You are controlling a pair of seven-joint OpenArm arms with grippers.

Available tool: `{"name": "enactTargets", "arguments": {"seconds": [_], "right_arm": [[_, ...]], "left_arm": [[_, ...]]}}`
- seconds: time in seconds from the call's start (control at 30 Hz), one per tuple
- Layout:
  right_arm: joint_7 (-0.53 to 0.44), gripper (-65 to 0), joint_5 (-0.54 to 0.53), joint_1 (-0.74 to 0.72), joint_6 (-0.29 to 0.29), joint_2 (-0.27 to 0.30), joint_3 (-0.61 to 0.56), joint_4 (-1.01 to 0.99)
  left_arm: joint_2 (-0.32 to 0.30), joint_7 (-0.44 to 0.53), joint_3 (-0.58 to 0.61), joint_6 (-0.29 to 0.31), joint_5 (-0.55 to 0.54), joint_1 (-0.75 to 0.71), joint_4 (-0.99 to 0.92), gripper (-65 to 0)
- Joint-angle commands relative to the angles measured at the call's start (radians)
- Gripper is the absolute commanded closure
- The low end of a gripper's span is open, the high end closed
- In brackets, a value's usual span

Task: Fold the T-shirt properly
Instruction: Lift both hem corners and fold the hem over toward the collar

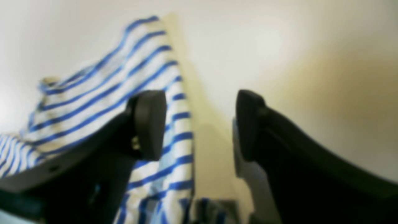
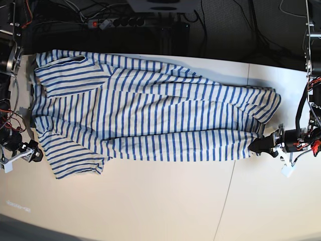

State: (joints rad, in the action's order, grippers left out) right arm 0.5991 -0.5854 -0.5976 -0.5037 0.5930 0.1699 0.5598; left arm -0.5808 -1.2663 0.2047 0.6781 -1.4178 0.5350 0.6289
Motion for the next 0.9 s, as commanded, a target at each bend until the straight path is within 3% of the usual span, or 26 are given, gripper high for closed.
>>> {"name": "enactTargets", "arguments": {"seconds": [0.0,0.17,0.5,0.67,0.73,0.83,0.87], "right_arm": [[-0.023,-35.8,-0.012,-0.047,-0.068,0.013,0.008,-0.024],[-0.023,-35.8,-0.008,-0.072,-0.069,-0.029,0.009,-0.146],[-0.072,-35.8,0.089,-0.073,-0.068,-0.165,0.008,-0.172],[-0.081,-35.4,0.19,-0.072,-0.069,-0.189,0.008,-0.172],[-0.096,-29.0,0.24,-0.072,-0.069,-0.186,0.008,-0.169],[-0.103,-4.2,0.287,-0.072,-0.069,-0.179,0.008,-0.143],[-0.103,0.0,0.294,-0.072,-0.069,-0.177,0.008,-0.133]], "left_arm": [[-0.018,0.01,-0.004,0.02,-0.021,0.03,0.014,0.0],[-0.018,0.01,-0.004,0.02,-0.022,0.03,0.014,0.0],[-0.018,0.009,-0.004,0.02,-0.021,0.03,0.027,0.0],[-0.018,0.018,-0.004,0.02,-0.021,0.031,0.027,0.0],[-0.018,0.022,-0.004,0.02,-0.022,0.031,0.027,0.0],[-0.018,0.033,-0.004,0.02,-0.021,0.031,0.027,0.0],[-0.018,0.034,-0.004,0.02,-0.021,0.031,0.027,0.0]]}}
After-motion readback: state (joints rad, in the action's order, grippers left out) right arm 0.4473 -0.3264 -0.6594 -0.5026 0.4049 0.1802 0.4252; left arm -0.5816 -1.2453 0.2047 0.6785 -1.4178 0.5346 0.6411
